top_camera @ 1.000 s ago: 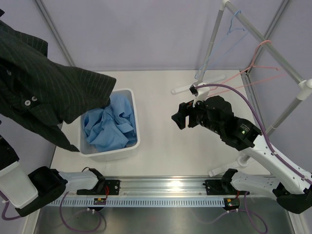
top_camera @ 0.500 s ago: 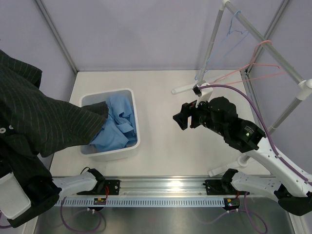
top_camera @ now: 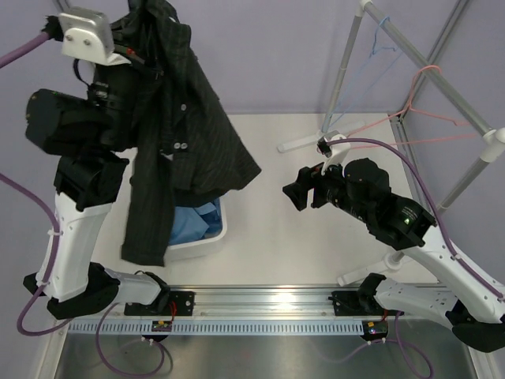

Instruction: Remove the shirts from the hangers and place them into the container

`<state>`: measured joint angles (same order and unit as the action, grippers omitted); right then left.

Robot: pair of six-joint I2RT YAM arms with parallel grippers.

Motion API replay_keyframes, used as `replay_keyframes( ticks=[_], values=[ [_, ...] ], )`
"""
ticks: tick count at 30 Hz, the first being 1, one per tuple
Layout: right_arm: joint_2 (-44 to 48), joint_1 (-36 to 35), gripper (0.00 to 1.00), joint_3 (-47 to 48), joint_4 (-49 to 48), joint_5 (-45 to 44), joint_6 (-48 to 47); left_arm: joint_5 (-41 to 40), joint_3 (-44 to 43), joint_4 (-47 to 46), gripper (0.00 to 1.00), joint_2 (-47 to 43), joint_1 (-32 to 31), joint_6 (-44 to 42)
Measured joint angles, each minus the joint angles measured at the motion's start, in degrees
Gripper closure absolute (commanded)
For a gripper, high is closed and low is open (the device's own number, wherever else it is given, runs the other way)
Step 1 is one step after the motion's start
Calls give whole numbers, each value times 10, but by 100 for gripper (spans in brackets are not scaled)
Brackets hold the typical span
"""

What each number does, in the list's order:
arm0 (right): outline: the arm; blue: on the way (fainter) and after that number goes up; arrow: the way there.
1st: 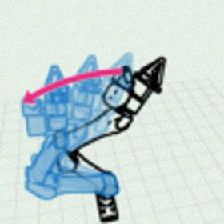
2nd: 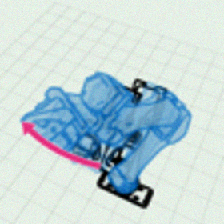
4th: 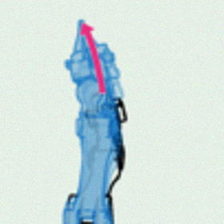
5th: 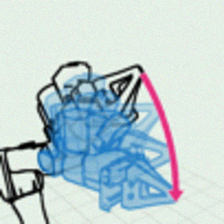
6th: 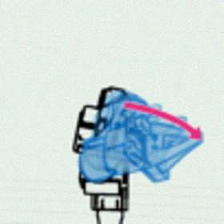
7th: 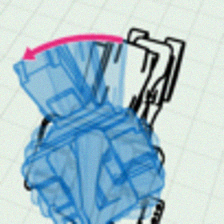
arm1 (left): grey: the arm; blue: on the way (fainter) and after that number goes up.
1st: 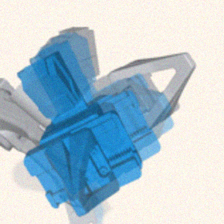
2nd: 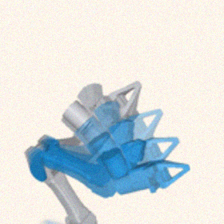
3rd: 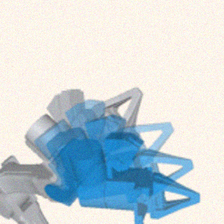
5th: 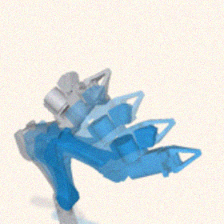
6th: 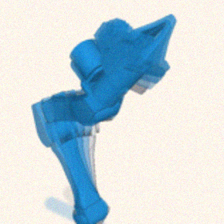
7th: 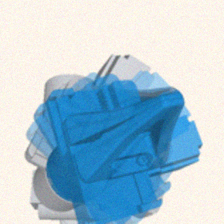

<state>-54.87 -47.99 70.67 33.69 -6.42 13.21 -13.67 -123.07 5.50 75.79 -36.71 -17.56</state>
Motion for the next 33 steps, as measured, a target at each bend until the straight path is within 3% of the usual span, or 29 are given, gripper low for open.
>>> replay_keyframes(
  ticks=[7, 13, 17, 18, 20, 25, 33],
  values=[
    [9, 0, 23, 0, 2, -1, -7, 31, 81, 8, 100, -2, 84, 74],
    [-4, 0, 25, 0, 4, 4, -9, 53, 61, 7, 100, -4, 166, 106],
    [-33, -2, 53, 3, -4, 65, -10, 71, -1, 10, 100, 5, 221, 120],
    [-49, -6, 74, 8, -10, 82, -10, 75, -11, 8, 100, 4, 231, 123],
    [-89, -32, 99, 28, -25, 98, -15, 82, -19, 0, 100, 0, 241, 130],
    [-236, -120, 100, 130, -63, 149, -23, 102, 0, -13, 100, -15, 253, 144],
    [-410, -125, 100, 227, -149, 246, -25, 118, 27, 1, 100, -14, 258, 148]
  ],
)
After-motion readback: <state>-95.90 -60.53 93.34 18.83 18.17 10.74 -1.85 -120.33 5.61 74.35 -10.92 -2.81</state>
